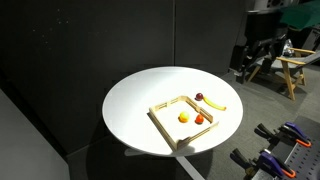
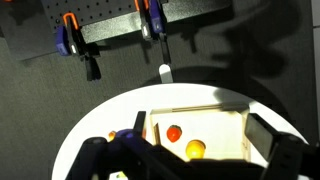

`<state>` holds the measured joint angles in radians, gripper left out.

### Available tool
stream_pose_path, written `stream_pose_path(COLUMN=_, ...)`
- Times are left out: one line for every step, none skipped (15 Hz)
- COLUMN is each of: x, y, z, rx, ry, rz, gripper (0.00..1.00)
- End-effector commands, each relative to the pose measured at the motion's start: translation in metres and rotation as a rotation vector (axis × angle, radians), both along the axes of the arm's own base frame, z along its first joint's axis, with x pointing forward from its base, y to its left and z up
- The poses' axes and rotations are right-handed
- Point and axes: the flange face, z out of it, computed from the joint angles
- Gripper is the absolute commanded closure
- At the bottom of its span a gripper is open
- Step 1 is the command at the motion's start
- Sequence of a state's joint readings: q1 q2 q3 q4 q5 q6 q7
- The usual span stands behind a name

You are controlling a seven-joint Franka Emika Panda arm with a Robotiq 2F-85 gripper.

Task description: Put the lemon on the table.

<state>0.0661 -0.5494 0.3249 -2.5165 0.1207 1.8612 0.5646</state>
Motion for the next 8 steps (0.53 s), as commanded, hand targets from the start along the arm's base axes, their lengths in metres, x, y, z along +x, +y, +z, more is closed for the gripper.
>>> stream_pose_path(x=0.024, y=-0.009, z=0.003, rx=-0.020, ry=-0.052, rz=-0.028, gripper=0.00)
stream_pose_path(x=0.029, y=-0.012, z=0.002, rx=-0.019, ry=-0.063, rz=-0.029, gripper=0.00)
stream_pose_path(x=0.036, y=-0.015, z=0.002, rx=-0.014, ry=-0.071, rz=-0.023, gripper=0.00)
stream_pose_path(x=0.041, y=-0.017, z=0.002, rx=-0.006, ry=-0.080, rz=-0.023, gripper=0.00)
stream_pose_path(x=0.048, y=-0.019, z=0.001, rx=0.006, ry=-0.087, rz=-0.021, gripper=0.00)
stream_pose_path(x=0.054, y=-0.021, z=0.001, rx=0.021, ry=-0.094, rz=-0.019, gripper=0.00)
stream_pose_path(x=0.061, y=-0.022, z=0.000, rx=0.036, ry=-0.100, rz=-0.015, gripper=0.00)
stream_pose_path(x=0.068, y=-0.024, z=-0.002, rx=0.048, ry=-0.109, rz=-0.015, gripper=0.00)
